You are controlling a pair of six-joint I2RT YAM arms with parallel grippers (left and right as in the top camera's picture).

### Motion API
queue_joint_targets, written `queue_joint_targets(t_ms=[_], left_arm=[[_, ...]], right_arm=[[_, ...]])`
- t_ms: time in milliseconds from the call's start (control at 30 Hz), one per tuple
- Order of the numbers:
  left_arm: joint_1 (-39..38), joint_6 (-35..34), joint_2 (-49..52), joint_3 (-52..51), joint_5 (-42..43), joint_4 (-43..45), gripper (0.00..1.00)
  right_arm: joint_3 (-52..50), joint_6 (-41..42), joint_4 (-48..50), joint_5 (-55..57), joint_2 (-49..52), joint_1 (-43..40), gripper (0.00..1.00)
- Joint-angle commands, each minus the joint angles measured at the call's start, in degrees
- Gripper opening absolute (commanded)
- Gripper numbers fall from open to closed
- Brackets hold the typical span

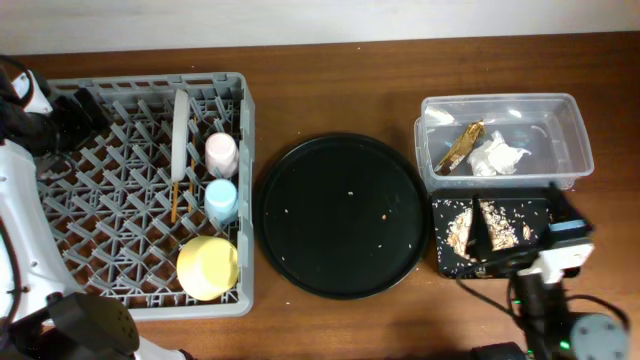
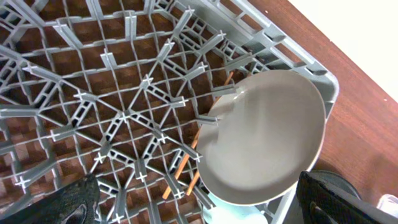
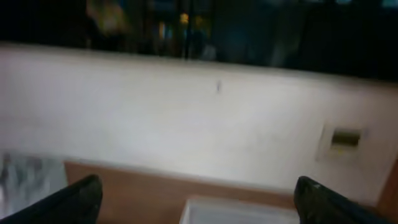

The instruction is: Sort waste into correct bins and load items into the dishwasher rack

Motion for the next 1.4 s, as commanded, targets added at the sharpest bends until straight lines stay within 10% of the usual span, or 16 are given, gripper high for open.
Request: queue_joint_targets(t_ms=[0,100,233,800,1100,1267,1367], left_arm=[[0.2,-0.2,-0.2,0.5,-0.2,-0.1,0.99],[0.2,-0.2,-0.2,0.5,-0.2,-0.1,0.99],[0.2,-0.2,-0.2,0.5,-0.2,-0.1,0.99],[-0.1,-0.2,-1.6,-0.2,-0.2,-0.1,0.99],[-20.5,-0.1,-43.0,-3.2,-4.3,-2.1,0.99],[-23.0,-0.2,-72.0,-38.8,-8.2,0.2,0.99],[-23.0,-0.2,-87.6,-65.0,-8.9,29.1,0.99]], right_arm=[[-12.8,3.4,6.7,-3.4,-8.0,-1.5,0.99],[-26.9,6.7,20.0,-2.4,-12.1,-1.4,0.99],[-29.0,8.4,4.9,-1.5,-12.1,-1.4,0.99],[-29.0,8.7,5.0,-1.2,-12.1,-1.4,0.99],[-29.0,8.7,5.0,-1.2,-12.1,-1.4,0.99],[-29.0,8.7,5.0,-1.2,-12.1,-1.4,0.99],[-29.0,8.7,5.0,-1.2,-12.1,-1.4,0.99]])
